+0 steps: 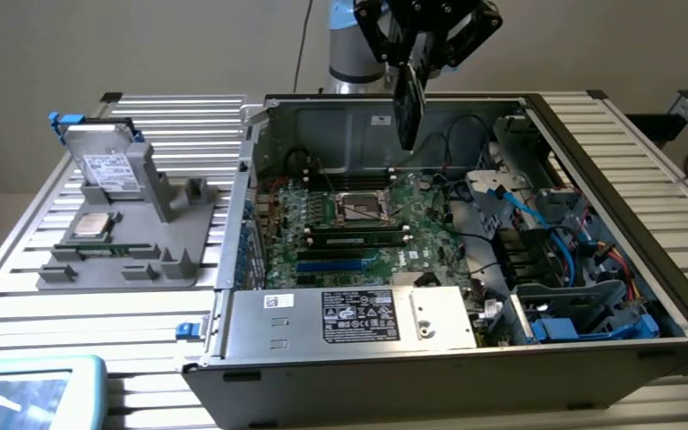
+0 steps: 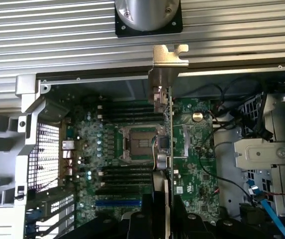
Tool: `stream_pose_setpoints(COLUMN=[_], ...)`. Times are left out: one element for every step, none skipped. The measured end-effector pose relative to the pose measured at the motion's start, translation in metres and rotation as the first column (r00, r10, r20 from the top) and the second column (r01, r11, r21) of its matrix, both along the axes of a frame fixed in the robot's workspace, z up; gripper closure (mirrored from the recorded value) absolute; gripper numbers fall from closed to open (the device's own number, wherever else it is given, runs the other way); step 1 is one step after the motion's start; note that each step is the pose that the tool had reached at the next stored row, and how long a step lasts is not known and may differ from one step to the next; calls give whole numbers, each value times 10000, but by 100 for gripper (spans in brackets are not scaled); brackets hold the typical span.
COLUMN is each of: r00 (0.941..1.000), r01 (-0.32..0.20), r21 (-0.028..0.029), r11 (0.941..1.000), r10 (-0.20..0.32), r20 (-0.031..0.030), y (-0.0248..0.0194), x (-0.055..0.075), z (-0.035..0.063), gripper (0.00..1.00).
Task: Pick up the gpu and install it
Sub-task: 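Pick up the gpu and move the gpu toward the slot, then insert the gpu into the slot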
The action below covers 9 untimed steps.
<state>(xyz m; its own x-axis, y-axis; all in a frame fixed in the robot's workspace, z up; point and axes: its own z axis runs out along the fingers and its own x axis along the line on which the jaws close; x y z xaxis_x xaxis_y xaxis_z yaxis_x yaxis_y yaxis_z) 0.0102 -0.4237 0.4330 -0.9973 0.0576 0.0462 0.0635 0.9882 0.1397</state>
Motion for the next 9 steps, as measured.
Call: stream_pose_setpoints(r00=[10000, 10000, 10000, 10000, 10000, 10000, 10000, 10000, 10000], r01=[1, 1, 1, 0, 0, 0, 0, 1, 1], r21=[2, 3, 3, 3, 3, 3, 3, 3, 4], r11=[10000, 10000, 10000, 10000, 10000, 10000, 10000, 10000, 10000], r10=[-1, -1, -1, 0, 0, 0, 0, -1, -1], r20=[0, 0, 0, 0, 0, 0, 0, 0, 0], y=[0, 0, 0, 0, 0, 0, -1, 0, 0], x=[0, -1, 0, 0, 0, 0, 0, 0, 0], z=[-1, -1, -1, -1, -1, -1, -1, -1, -1], gripper=[73, 73, 73, 73, 73, 73, 73, 73, 73])
